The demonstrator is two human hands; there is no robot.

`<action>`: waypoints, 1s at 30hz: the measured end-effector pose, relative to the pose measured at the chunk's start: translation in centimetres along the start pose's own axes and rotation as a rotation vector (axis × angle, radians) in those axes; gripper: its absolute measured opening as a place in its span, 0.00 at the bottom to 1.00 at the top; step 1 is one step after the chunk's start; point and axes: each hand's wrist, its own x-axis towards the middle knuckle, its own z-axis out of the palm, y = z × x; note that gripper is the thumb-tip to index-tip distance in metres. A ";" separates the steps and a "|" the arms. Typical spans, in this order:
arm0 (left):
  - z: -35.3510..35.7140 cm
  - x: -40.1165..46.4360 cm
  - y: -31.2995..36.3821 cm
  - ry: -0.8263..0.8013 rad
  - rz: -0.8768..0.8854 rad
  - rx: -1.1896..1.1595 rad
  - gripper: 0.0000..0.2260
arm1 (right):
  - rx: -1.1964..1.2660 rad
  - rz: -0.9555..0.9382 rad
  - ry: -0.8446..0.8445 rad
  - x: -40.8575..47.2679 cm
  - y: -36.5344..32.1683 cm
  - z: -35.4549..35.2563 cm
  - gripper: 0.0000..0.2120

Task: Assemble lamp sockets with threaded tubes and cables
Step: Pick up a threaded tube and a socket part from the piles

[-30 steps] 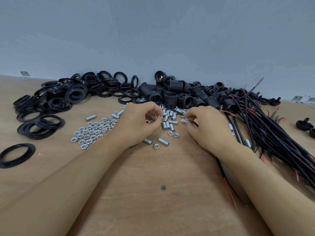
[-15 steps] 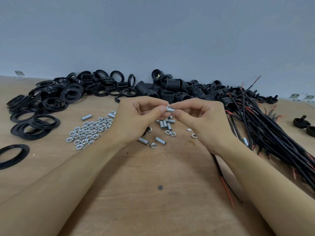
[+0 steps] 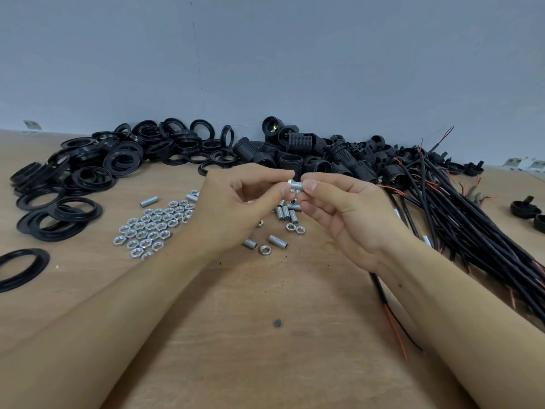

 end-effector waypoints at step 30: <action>-0.3 0.4 -0.2 -0.010 -0.239 -0.318 0.09 | -0.623 -0.535 -0.051 -0.6 -0.4 0.4 0.12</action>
